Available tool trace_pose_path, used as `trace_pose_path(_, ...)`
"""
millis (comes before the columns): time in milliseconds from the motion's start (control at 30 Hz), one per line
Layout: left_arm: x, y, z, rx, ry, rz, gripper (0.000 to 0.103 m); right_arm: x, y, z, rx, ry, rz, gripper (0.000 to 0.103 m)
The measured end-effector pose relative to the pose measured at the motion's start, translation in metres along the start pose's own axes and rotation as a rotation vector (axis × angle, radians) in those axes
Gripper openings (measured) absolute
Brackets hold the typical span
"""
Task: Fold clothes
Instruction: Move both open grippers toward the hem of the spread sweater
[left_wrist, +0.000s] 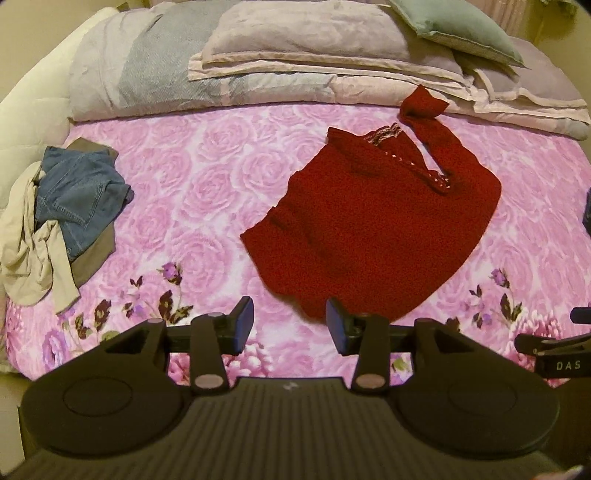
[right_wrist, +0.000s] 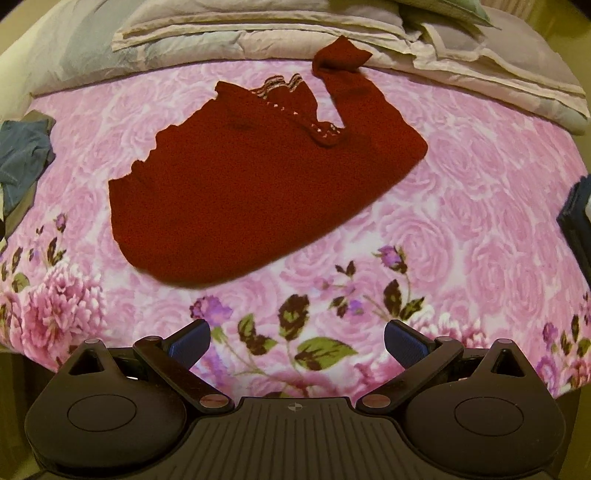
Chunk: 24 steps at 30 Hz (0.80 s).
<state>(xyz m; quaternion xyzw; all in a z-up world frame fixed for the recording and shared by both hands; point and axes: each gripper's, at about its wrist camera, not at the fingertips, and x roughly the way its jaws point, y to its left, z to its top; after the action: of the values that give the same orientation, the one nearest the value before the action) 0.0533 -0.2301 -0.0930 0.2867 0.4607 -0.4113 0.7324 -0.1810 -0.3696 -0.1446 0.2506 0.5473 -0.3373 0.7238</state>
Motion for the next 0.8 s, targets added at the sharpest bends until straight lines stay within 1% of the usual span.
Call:
trace_pose_path(267,0.014,-0.046,0.007,-0.057,0.024,0.017,0.04,0.013,-0.047,0.018,-0.052,0.01,0.015,0.103)
trace_pose_path(433,0.03,-0.064,0.004,-0.111,0.04,0.015,0.04,0.025,-0.08,0.025,-0.066,0.021,0.019,0.103)
trace_pose_path(600,0.046,-0.065,0.003,-0.158,0.059,0.022,0.042,0.042,-0.107,0.025,-0.049,0.062,0.023,0.103)
trace_pose_path(667,0.053,-0.062,0.003,-0.172,0.065,0.025,0.045,0.05,-0.114,0.026,-0.04,0.073,0.023,0.103)
trace_pose_path(800,0.076,-0.047,0.006,-0.185,0.076,0.04,0.046,0.069,-0.127,0.032,-0.028,0.083,0.006,0.103)
